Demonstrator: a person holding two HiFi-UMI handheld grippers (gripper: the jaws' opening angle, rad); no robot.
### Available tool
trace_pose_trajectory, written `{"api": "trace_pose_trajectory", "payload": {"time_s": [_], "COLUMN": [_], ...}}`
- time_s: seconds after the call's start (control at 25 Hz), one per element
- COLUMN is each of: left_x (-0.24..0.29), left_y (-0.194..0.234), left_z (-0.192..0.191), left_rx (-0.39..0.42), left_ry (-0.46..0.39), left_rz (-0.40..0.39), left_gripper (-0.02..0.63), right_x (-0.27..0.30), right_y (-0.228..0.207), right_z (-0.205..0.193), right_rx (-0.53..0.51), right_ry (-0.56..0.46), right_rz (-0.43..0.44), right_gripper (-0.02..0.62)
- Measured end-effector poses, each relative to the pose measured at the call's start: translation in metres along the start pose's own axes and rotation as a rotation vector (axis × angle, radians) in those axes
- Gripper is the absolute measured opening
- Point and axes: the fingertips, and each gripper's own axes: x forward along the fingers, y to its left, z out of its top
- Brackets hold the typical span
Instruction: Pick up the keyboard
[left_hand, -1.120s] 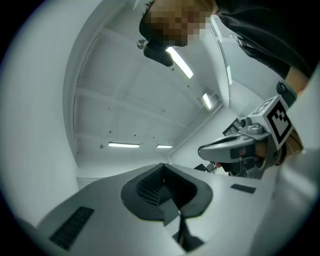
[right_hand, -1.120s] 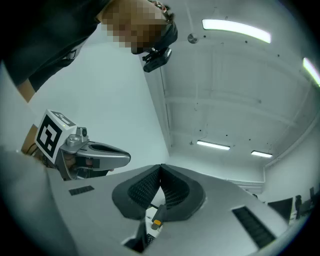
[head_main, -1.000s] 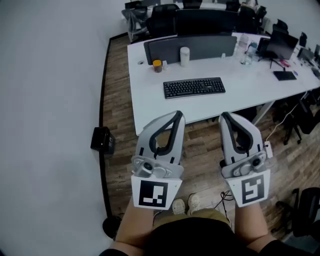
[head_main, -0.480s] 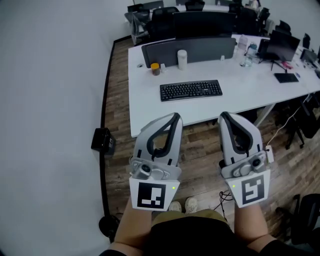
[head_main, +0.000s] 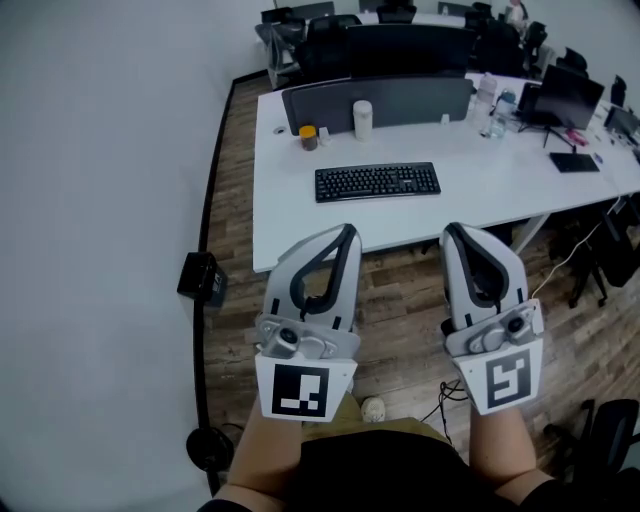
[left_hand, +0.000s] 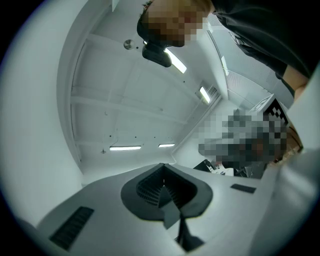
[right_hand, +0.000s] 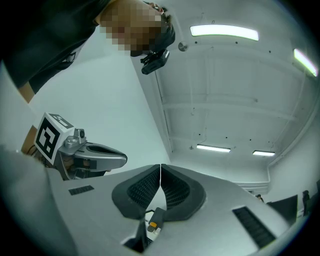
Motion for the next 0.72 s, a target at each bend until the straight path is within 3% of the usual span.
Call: {"api": "trace_pose_trajectory", "payload": {"time_s": [0.36,0.72], "left_x": [0.025,0.076], "left_y": [0.005,0.031], "left_z": [-0.02,-0.068], "left_rx": [-0.007,0.017], "left_ry": [-0.01,-0.001], "left_rz": [-0.002,-0.007], "left_gripper": [0.008,0.008], "right_x": [0.018,0.069], "right_y": [-0.012,-0.031], "right_z": [-0.026,-0.075], "right_rx": [0.003,-0.001], "right_ry": [0.009,0.032], "right_rz": [0.014,0.034], "right_gripper": [0.032,0.032]}}
